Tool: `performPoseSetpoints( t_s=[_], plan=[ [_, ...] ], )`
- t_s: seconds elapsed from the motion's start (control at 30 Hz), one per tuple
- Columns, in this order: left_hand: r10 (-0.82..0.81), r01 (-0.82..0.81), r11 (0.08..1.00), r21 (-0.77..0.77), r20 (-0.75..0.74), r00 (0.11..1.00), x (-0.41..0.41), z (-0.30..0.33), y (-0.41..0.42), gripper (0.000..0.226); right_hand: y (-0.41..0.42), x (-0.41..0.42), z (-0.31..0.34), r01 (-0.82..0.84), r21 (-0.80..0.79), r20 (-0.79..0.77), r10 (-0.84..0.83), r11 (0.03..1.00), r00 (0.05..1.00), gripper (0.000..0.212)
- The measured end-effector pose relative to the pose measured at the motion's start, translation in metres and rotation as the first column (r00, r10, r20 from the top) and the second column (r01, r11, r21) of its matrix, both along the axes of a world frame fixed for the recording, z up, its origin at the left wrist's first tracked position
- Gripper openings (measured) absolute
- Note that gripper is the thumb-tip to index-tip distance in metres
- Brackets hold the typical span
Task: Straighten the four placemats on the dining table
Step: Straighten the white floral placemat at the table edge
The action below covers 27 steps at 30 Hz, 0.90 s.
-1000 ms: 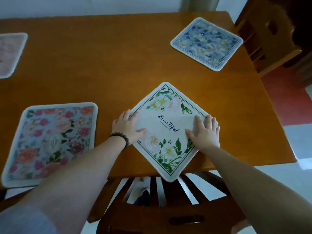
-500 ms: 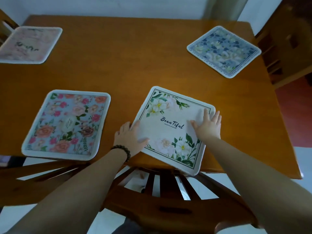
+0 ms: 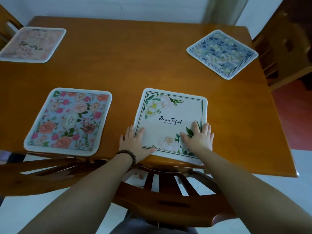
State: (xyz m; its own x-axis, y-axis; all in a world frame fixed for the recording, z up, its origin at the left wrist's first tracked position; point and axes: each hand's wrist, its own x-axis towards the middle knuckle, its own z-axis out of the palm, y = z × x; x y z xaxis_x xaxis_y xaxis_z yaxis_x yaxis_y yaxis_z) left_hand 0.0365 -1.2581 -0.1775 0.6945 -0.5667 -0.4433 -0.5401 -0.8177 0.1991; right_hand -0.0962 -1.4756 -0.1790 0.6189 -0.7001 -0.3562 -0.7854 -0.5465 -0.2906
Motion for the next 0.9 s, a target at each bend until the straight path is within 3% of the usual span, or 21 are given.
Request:
performPoseSetpoints(
  t_s=[0.1, 0.27, 0.57, 0.9],
  plan=[
    [-0.009, 0.01, 1.0, 0.022, -0.018, 1.0, -0.007, 0.002, 0.007, 0.106, -0.018, 0.008, 0.004, -0.032, 0.029, -0.022, 0.033, 0.999, 0.999, 0.077],
    [-0.014, 0.015, 0.999, 0.044, -0.032, 0.999, -0.01, 0.003, 0.012, 0.119, -0.014, -0.014, 0.009, 0.048, 0.098, -0.002, -0.048, 0.994, 0.999, 0.096],
    [-0.035, 0.038, 0.997, 0.07, -0.045, 0.998, -0.02, 0.002, 0.009, 0.124, 0.029, -0.055, 0.006, -0.086, 0.088, -0.112, 0.096, 0.992, 0.989, 0.125],
    [-0.053, 0.052, 0.998, 0.032, 0.053, 0.997, -0.035, 0.007, 0.005, 0.111, 0.029, -0.076, 0.009, -0.103, -0.009, -0.171, 0.1, 0.995, 0.98, 0.117]
  ],
)
